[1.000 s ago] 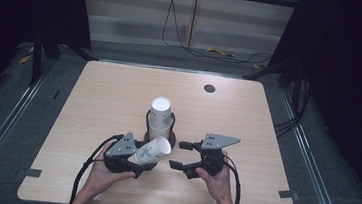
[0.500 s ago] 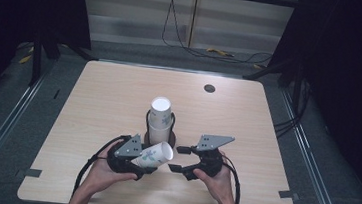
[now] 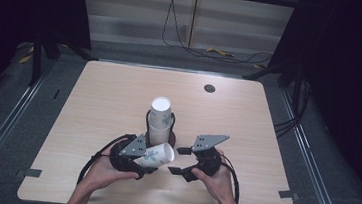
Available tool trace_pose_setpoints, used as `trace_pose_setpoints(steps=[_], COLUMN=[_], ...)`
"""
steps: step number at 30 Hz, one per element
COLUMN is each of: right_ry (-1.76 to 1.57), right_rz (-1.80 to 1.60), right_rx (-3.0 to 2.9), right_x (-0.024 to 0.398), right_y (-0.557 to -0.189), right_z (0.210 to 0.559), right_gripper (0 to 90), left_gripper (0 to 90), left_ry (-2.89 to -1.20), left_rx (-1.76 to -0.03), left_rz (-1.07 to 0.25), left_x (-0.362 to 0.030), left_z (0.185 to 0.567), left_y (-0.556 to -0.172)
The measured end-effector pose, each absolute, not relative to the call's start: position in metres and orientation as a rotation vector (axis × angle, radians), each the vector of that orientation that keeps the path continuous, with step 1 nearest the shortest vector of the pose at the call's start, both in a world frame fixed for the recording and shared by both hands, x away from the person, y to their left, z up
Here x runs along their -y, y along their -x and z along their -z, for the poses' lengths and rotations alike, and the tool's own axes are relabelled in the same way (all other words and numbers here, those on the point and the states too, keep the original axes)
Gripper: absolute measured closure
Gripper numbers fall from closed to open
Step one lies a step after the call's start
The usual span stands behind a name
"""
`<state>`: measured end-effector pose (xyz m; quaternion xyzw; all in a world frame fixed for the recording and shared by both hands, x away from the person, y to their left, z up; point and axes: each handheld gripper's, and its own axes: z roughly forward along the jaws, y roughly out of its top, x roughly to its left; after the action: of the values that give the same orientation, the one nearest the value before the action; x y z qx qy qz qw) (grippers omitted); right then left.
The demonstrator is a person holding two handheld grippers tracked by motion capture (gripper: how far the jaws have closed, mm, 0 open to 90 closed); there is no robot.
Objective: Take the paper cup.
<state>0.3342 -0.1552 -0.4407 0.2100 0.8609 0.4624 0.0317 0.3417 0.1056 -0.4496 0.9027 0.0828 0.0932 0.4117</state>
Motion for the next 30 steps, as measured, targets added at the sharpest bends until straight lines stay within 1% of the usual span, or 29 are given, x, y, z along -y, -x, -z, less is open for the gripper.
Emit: trace_pose_setpoints(steps=[4, 17, 21, 23, 27, 30], right_ry=[-0.637, -0.604, -0.593, -0.574, -0.573, -0.563], right_rz=[-1.356, -1.302, -1.275, -1.263, -1.199, -1.187], right_rx=[-2.664, -2.725, -2.755, -2.792, -2.806, -2.815], right_x=[0.152, 0.143, 0.140, 0.138, 0.135, 0.134], right_y=[-0.334, -0.338, -0.339, -0.340, -0.341, -0.342], right_z=[0.440, 0.441, 0.440, 0.440, 0.441, 0.442], right_gripper=[27.9, 26.8, 24.2, 19.8, 15.2, 16.7], left_gripper=[30.5, 30.5, 30.5, 30.5, 30.6, 30.6], left_ry=[-2.303, -2.335, -2.368, -2.372, -2.393, -2.406], left_rx=[-0.208, -0.193, -0.176, -0.171, -0.161, -0.156], left_rz=[-0.236, -0.218, -0.217, -0.224, -0.229, -0.228], left_x=[-0.103, -0.106, -0.103, -0.103, -0.101, -0.099], left_z=[0.452, 0.452, 0.452, 0.451, 0.451, 0.451], left_y=[-0.343, -0.344, -0.344, -0.343, -0.342, -0.340])
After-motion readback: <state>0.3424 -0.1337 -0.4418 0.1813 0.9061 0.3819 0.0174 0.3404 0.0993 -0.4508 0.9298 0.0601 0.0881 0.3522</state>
